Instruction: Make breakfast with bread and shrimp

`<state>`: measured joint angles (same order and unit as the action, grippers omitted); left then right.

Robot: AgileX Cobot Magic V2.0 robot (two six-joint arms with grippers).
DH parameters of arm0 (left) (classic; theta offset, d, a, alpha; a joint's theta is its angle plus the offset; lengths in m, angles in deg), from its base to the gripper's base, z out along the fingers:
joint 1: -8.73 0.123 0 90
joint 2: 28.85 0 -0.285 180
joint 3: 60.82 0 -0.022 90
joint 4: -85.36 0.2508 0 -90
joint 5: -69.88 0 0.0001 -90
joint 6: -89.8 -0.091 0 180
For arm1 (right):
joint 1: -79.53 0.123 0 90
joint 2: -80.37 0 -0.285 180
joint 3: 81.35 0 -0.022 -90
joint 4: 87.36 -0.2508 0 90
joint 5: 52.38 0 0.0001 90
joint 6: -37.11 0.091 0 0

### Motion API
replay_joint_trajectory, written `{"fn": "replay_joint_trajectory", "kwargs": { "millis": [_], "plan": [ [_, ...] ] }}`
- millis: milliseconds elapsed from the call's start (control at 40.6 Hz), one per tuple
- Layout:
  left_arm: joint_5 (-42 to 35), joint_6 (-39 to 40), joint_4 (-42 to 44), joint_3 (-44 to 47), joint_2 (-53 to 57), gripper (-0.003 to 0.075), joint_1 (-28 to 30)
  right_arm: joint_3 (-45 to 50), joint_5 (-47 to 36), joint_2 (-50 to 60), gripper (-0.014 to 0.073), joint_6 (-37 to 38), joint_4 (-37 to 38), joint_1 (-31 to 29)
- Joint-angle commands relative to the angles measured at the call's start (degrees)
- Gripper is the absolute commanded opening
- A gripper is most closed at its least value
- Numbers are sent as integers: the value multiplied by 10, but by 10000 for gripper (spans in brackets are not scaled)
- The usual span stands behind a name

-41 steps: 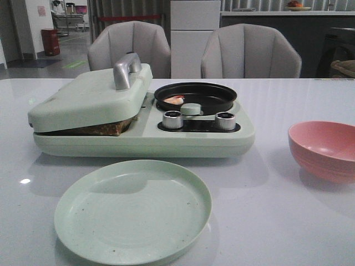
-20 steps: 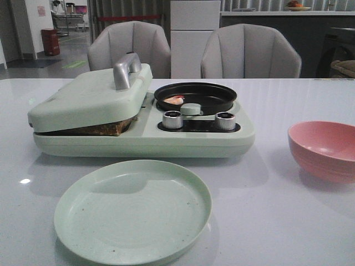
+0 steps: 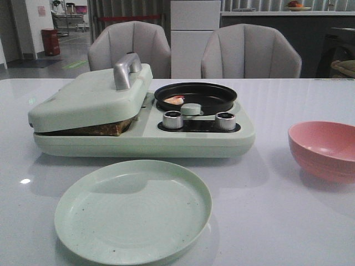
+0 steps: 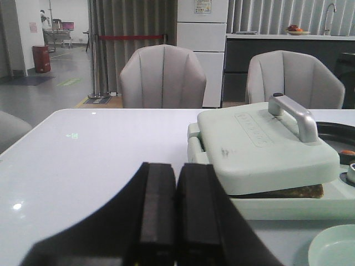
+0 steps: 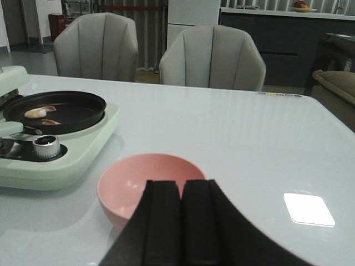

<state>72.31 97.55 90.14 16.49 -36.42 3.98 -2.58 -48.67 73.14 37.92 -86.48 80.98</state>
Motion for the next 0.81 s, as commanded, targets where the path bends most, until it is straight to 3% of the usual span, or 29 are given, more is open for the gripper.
{"fn": "replay_joint_trajectory", "kwargs": {
  "millis": [0, 788],
  "plan": [
    [-50, 4, -1, 18, 10, 101, -1, -9, -65, 12, 8, -1, -9, -4],
    [-50, 4, -1, 18, 10, 101, -1, -9, -66, 12, 8, -1, -9, -15]
  ]
}}
